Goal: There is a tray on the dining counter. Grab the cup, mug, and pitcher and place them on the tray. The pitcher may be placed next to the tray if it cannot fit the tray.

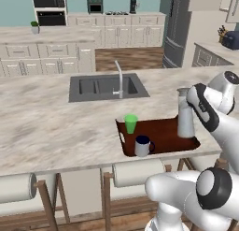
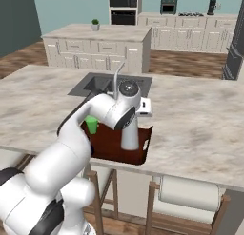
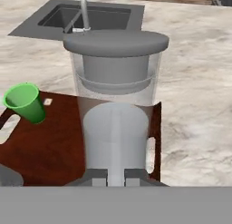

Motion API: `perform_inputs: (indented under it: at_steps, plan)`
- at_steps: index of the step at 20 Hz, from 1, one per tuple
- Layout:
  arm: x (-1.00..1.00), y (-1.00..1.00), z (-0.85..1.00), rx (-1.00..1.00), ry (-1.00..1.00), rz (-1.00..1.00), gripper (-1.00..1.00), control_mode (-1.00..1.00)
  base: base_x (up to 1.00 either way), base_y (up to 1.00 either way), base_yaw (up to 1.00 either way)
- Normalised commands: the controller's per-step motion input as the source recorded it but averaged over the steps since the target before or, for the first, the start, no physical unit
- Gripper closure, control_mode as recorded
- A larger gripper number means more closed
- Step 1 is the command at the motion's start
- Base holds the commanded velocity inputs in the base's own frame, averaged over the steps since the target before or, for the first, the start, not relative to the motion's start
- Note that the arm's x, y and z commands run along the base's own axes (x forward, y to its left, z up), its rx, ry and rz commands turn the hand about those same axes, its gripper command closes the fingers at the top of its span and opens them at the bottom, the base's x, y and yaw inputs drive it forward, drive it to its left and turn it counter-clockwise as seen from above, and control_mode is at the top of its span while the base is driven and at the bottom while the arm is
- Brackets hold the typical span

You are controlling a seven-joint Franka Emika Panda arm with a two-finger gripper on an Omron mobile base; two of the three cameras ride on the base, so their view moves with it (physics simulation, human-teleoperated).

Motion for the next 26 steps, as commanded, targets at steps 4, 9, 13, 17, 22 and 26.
perform_inputs:
  at_steps: [4, 9, 13, 17, 22, 26]
  plan:
    - [0.27, 0.06, 0.00, 0.06, -0.06, 0.06, 1.00, -1.00, 0.00, 0.00, 0.00]
    - [0.25, 0.05, 0.00, 0.06, -0.05, 0.05, 1.00, -1.00, 0.00, 0.00, 0.00]
    - [0.11, 0.00, 0.00, 0.07, -0.07, 0.07, 1.00, -1.00, 0.00, 0.00, 0.00]
    - [0.06, 0.00, -0.01, 0.06, -0.09, 0.07, 1.00, -1.00, 0.00, 0.00, 0.00]
    - [0.00, 0.00, -0.16, 0.02, -0.17, 0.08, 1.00, -1.00, 0.00, 0.00, 0.00]
    - [0.00, 0.02, -0.06, 0.00, -0.06, 0.05, 1.00, -1.00, 0.00, 0.00, 0.00]
